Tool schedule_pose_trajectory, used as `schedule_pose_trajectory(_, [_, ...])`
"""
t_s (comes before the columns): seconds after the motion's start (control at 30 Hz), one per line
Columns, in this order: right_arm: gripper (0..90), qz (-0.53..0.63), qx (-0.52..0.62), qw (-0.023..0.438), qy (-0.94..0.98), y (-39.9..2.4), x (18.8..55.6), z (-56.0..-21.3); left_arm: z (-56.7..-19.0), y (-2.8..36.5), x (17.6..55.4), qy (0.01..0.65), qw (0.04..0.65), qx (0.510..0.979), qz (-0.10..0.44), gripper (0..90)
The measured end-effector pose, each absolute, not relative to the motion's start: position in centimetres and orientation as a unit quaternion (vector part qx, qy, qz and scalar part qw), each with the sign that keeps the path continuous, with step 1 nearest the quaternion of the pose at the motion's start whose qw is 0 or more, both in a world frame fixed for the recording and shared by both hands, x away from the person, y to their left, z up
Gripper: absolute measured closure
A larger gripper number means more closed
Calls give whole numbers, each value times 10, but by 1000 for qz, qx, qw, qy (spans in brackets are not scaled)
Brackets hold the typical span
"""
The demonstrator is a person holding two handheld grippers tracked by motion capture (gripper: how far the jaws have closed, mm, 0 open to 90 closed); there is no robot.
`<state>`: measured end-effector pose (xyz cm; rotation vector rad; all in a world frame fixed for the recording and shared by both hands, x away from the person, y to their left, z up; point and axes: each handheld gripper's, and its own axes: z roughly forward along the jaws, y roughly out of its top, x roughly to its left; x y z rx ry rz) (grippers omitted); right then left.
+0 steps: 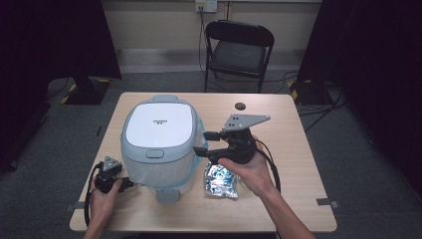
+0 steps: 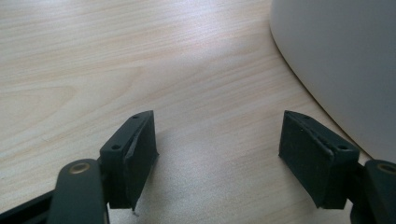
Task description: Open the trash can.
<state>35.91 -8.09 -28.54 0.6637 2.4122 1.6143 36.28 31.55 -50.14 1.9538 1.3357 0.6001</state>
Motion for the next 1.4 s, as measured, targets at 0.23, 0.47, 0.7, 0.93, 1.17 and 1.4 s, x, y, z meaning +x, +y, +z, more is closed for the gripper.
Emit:
schedule_pose_trajectory(0.23, [544,563,185,64,803,-57,361,-266,-501,316,363,514,343,752,231,270])
schedule_pose_trajectory(0.47, [683,560,152,39,813,-20,364,-261,-501,316,363,513,343,752,230,268])
schedule_pose_trajectory(0.7, [777,545,129,24,828,4,361,-266,-501,316,363,513,343,752,230,268])
schedule_pose_trajectory(0.93, [900,526,110,26,843,12,357,-275,-501,316,363,513,343,752,230,268])
schedule_pose_trajectory(1.17, [900,519,101,36,848,13,353,-276,-501,316,363,513,343,752,230,268])
schedule_pose_trajectory(1.4, [900,526,95,40,844,11,350,-276,-501,316,363,513,343,752,230,268])
